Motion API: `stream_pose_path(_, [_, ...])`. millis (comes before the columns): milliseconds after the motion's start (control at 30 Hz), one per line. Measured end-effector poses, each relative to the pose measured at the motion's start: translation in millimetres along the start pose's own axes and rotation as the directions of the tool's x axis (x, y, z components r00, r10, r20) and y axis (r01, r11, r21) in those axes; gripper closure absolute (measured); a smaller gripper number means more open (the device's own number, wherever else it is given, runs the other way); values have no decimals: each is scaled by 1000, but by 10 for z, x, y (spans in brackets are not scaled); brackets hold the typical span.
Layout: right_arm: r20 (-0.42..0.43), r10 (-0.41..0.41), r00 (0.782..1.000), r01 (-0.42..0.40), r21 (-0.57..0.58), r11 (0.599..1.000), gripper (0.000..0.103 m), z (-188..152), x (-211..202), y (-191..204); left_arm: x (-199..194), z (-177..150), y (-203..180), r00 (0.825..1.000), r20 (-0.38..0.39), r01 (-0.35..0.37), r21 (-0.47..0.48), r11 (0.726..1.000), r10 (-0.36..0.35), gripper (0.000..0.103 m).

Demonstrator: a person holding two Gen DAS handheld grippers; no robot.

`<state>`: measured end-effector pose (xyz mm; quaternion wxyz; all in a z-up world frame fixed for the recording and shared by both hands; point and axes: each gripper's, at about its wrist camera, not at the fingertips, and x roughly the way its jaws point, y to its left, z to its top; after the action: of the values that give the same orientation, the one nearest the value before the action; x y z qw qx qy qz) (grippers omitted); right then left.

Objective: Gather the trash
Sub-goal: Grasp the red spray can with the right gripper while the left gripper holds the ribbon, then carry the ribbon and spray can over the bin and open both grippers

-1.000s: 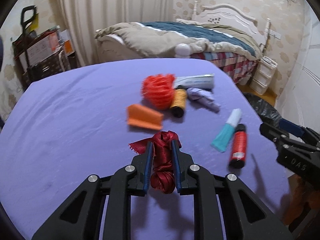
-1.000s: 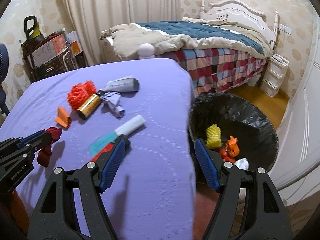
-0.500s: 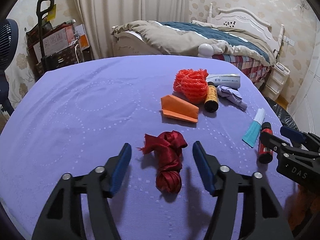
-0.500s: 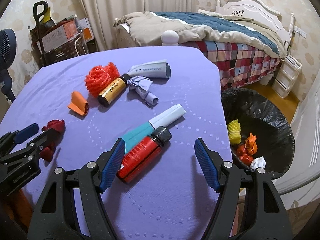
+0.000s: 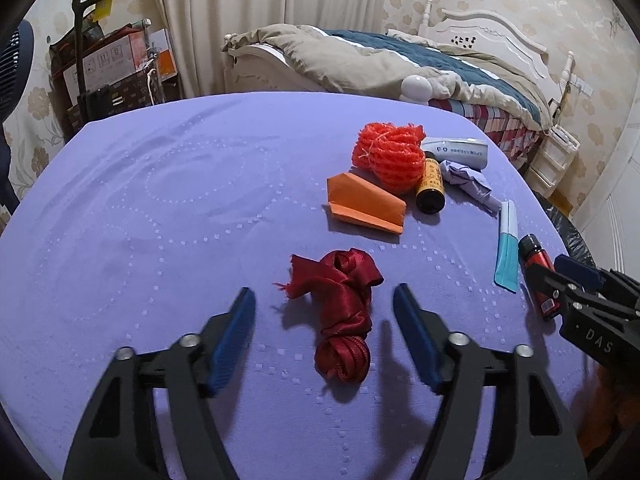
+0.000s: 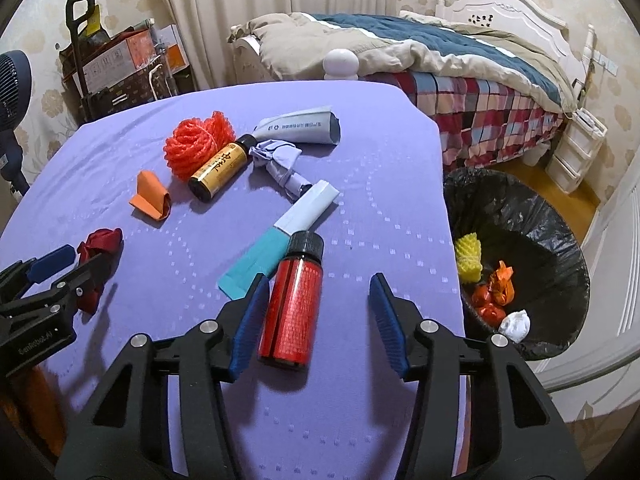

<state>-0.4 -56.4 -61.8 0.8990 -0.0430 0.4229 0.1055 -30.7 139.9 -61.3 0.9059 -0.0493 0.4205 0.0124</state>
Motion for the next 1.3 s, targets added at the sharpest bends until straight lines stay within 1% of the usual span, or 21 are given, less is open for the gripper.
stream_pose_path(33, [-3,2,1000,-2,-2,1000,59,3,11,2,16,-5,-3,1000,-10,6,4,1000,-6,48])
stream_pose_path(67, [-9,9,1000,-9,-3,1000,62,2,27,2,36,-8,-5,1000,-19,9,5,1000,-9,52])
stream_pose_path(100, [-11,9,1000,-9,-4,1000,68,4,34,5,38,-8,-3,1000,-19,8,6,1000,-8,53])
stream_pose_path(133, [-9,7,1000,-7,-7,1000,70,6,34,6,42,-5,-10,1000,-19,11,7,1000,-11,55])
stream_pose_path(167, [-8,13,1000,-13,-8,1000,71,6,34,5,44,-6,-18,1000,-20,9,12,1000,-9,60])
stream_pose_path(233, [-7,22,1000,-22,-8,1000,80,3,32,1,43,-10,-38,1000,-15,4,22,1000,-3,66])
stream_pose_path(267, [-6,23,1000,-23,-8,1000,80,1,32,0,40,-17,-51,1000,-13,6,30,1000,-5,73])
stream_pose_path(300, [-5,26,1000,-26,-7,1000,80,-4,28,-3,38,-22,-62,1000,-11,3,35,999,-2,77])
stream_pose_path(333, [-4,30,1000,-30,-6,1000,80,-6,25,-7,33,-29,-68,1000,-7,-1,38,999,2,78])
stream_pose_path(500, [6,43,999,-43,7,999,80,-10,8,-29,20,-17,-49,1000,1,15,18,1000,-15,80])
stream_pose_path(600, [16,47,999,-47,10,999,80,-10,-14,-47,-32,-6,-49,999,22,24,8,1000,-24,80])
stream_pose_path(800, [47,35,998,-36,16,999,80,1,-104,-114,-139,58,-190,996,65,54,21,998,-55,80])
stream_pose_path(933, [82,8,997,-11,38,999,80,37,-212,-258,-222,151,-395,990,107,90,55,994,-96,80])
stream_pose_path(1033, [108,-22,994,15,61,998,80,67,-276,-409,-231,233,-587,984,121,119,84,989,-128,80])
stream_pose_path(1100, [122,-53,991,43,82,996,80,85,-315,-548,-232,298,-729,980,129,136,107,985,-150,80])
stream_pose_path(1300, [145,-142,979,121,148,982,80,141,-379,-1023,-184,505,-1233,961,164,194,178,965,-224,80])
